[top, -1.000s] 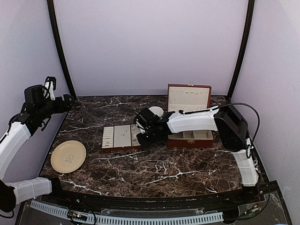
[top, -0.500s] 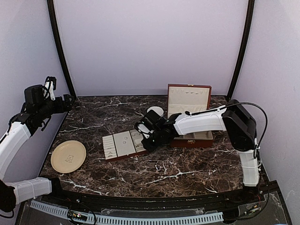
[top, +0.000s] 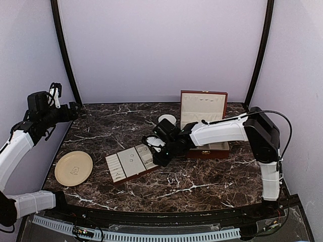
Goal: Organize the mixed jewelry
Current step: Move to the center of the board in the compartment layer.
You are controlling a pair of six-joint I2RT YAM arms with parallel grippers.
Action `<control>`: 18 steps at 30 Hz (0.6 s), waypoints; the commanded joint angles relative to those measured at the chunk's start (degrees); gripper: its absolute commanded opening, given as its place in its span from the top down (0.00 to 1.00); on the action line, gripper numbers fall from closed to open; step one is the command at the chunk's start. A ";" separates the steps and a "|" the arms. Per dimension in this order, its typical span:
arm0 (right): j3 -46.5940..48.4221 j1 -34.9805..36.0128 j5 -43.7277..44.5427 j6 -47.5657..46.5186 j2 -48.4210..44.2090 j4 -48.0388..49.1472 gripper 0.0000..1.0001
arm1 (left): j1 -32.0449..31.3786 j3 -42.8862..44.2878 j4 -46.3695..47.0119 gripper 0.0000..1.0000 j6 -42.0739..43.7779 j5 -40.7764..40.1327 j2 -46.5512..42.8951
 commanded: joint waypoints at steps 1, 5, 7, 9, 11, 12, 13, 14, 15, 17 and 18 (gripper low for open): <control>0.64 0.16 -0.52 -1.71 -3.80 1.64 0.72 | -0.14 -0.70 0.88 0.02 0.82 0.53 0.01; 1.16 -0.62 -0.80 1.75 -5.02 2.92 0.57 | -0.14 -0.80 0.89 0.02 0.97 0.31 0.09; 0.95 -1.29 -2.06 3.97 -6.13 3.61 0.53 | -0.14 -0.83 0.89 0.02 0.95 0.20 0.10; 0.41 -1.86 -2.50 5.41 -7.60 3.96 0.50 | -0.14 -0.83 0.96 0.02 1.05 0.02 0.06; -0.33 -2.18 -1.55 6.73 -9.07 3.34 0.48 | -0.14 -0.83 0.97 0.02 1.06 -0.12 -0.03; -0.64 -2.27 -0.63 7.53 -9.87 2.75 0.48 | -0.14 -0.87 0.97 0.02 1.08 -0.16 -0.07; -0.88 -2.36 0.31 8.44 -10.80 2.00 0.48 | -0.14 -0.91 0.97 0.02 1.08 -0.15 -0.07; -1.30 -2.45 1.02 9.33 -11.53 1.09 0.49 | -0.14 -0.91 1.08 0.02 1.08 -0.28 -0.14; -1.89 -2.47 1.63 10.34 -12.32 0.38 0.50 | -0.14 -0.92 1.05 0.02 1.09 -0.30 -0.15; -3.77 -2.48 2.42 13.02 -13.80 -0.81 0.52 | -1.26 -0.92 1.08 0.02 1.06 -0.29 -0.11; -4.83 -2.48 2.96 14.51 -14.32 -1.38 0.53 | -1.50 -0.92 1.07 0.02 1.07 -0.36 -0.09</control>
